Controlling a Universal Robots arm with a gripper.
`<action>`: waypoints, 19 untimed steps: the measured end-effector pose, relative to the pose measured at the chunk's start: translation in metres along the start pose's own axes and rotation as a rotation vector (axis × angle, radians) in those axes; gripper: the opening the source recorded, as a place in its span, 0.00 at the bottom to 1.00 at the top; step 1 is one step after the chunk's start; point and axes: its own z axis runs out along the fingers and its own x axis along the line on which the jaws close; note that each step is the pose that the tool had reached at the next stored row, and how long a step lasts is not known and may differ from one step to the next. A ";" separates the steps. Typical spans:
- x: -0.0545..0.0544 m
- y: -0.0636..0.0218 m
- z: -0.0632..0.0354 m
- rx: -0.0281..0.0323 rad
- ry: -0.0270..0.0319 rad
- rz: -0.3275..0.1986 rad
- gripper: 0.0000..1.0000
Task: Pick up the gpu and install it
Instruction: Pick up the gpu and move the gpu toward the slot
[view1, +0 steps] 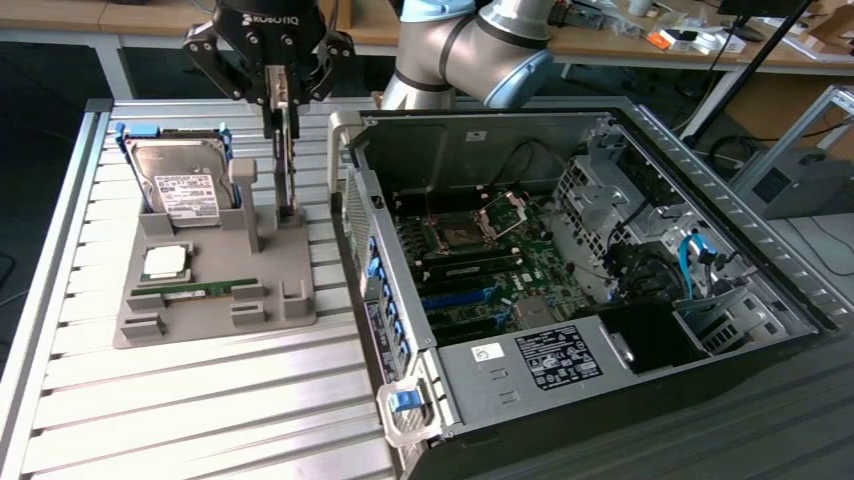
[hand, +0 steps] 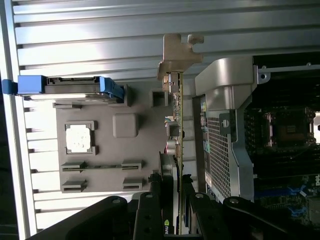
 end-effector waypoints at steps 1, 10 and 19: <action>0.000 0.0000 -0.0003 -0.0001 0.0000 0.000 0.27; 0.000 0.0001 -0.0041 -0.0015 0.0001 0.000 0.27; 0.000 0.0002 -0.0069 -0.0026 0.0002 0.000 0.27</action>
